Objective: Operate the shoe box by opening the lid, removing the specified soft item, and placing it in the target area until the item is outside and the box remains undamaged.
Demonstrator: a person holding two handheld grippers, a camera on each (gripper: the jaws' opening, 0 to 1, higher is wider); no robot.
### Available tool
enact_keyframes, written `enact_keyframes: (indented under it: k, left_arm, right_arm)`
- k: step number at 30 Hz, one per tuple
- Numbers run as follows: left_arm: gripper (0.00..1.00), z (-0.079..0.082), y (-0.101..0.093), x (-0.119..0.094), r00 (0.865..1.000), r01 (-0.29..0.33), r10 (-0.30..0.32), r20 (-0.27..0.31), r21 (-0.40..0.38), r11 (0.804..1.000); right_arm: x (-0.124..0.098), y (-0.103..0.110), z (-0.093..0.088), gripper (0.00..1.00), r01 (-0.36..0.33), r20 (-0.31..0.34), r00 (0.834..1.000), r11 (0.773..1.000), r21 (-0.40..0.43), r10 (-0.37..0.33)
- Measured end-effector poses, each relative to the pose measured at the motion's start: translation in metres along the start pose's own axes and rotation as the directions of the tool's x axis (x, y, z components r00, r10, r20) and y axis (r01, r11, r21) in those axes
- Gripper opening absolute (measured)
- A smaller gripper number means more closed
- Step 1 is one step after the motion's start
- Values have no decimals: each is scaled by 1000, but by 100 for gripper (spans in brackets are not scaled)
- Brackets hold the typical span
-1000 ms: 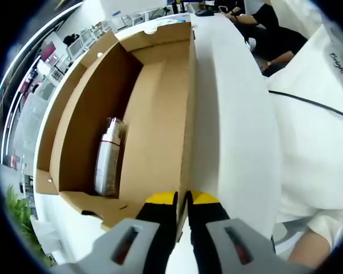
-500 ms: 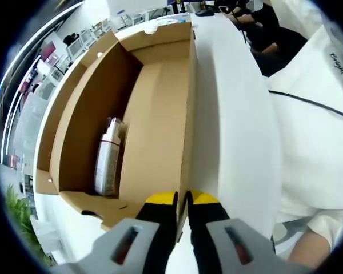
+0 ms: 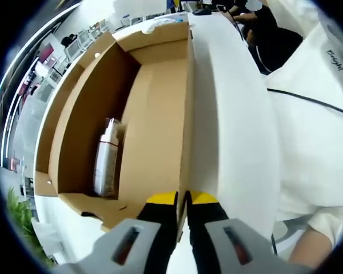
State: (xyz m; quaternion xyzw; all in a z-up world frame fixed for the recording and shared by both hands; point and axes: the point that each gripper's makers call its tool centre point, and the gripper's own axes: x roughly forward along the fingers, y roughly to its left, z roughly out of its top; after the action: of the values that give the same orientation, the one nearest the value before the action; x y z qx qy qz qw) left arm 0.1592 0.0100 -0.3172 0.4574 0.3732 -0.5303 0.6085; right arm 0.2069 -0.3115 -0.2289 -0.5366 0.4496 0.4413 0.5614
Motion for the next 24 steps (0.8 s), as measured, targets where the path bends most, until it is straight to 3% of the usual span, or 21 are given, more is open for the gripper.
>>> enact_keyframes:
  k: [5,17,24]
  left_arm:
    - [6,0,1,0,1000,-1,1,3,-2,1000]
    - [6,0,1,0,1000,-3,3,-1,-8,1000]
    - [6,0,1,0,1000,-7,7,9,4,1000]
  right_arm:
    - [0,3,-6,69,-6,16,1000,1000,10,6]
    - [19,8,-36,69,-13,-31,999,998,54,15]
    - [27,11,-40,70,-28,-24,999,997,72,29]
